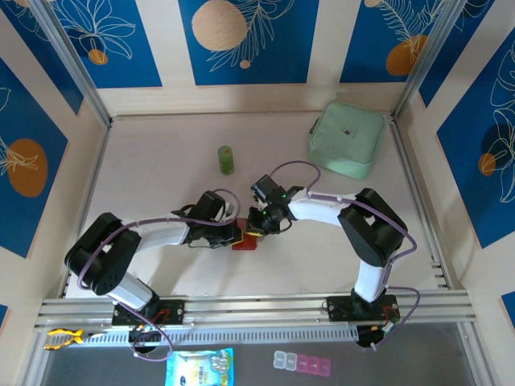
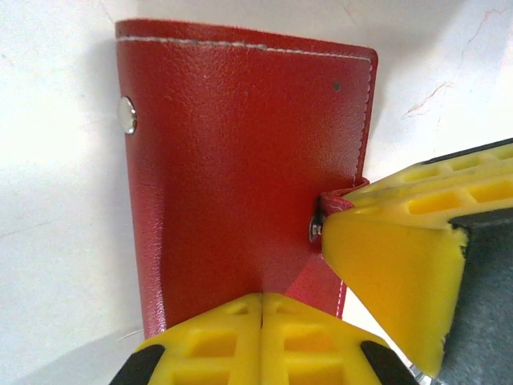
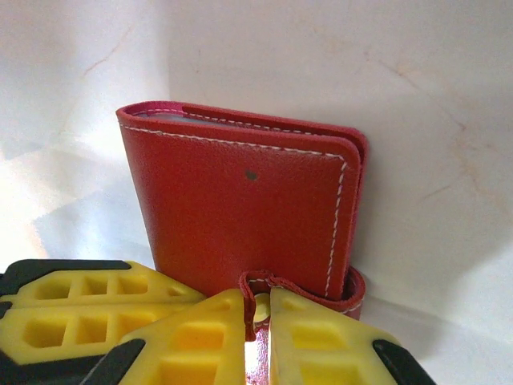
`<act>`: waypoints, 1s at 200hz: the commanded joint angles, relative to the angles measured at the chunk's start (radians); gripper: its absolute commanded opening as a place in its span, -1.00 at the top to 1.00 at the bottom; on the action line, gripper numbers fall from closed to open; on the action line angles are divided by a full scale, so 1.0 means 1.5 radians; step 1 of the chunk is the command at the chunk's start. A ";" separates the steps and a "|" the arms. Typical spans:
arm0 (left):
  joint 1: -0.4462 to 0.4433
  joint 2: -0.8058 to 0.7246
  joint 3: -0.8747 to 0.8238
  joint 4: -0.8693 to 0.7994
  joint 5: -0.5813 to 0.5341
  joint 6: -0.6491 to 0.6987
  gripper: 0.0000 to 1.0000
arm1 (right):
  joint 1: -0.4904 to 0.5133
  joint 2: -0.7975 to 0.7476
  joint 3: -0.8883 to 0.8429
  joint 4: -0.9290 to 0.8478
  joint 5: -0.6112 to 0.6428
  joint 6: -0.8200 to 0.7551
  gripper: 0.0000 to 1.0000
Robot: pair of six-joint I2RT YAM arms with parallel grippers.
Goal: Take the credit cards out of the card holder
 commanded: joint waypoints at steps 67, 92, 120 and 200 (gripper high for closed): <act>-0.003 -0.001 -0.018 -0.056 -0.054 -0.014 1.00 | -0.018 -0.045 -0.031 -0.079 0.066 -0.023 0.67; -0.003 0.003 -0.008 -0.040 -0.038 -0.024 1.00 | -0.016 -0.059 -0.015 -0.112 0.090 -0.038 0.60; -0.003 0.008 0.004 -0.044 -0.037 -0.021 1.00 | -0.013 -0.066 0.002 -0.140 0.114 -0.049 0.53; -0.003 0.007 0.008 -0.043 -0.031 -0.015 1.00 | -0.006 -0.043 0.029 -0.146 0.113 -0.056 0.49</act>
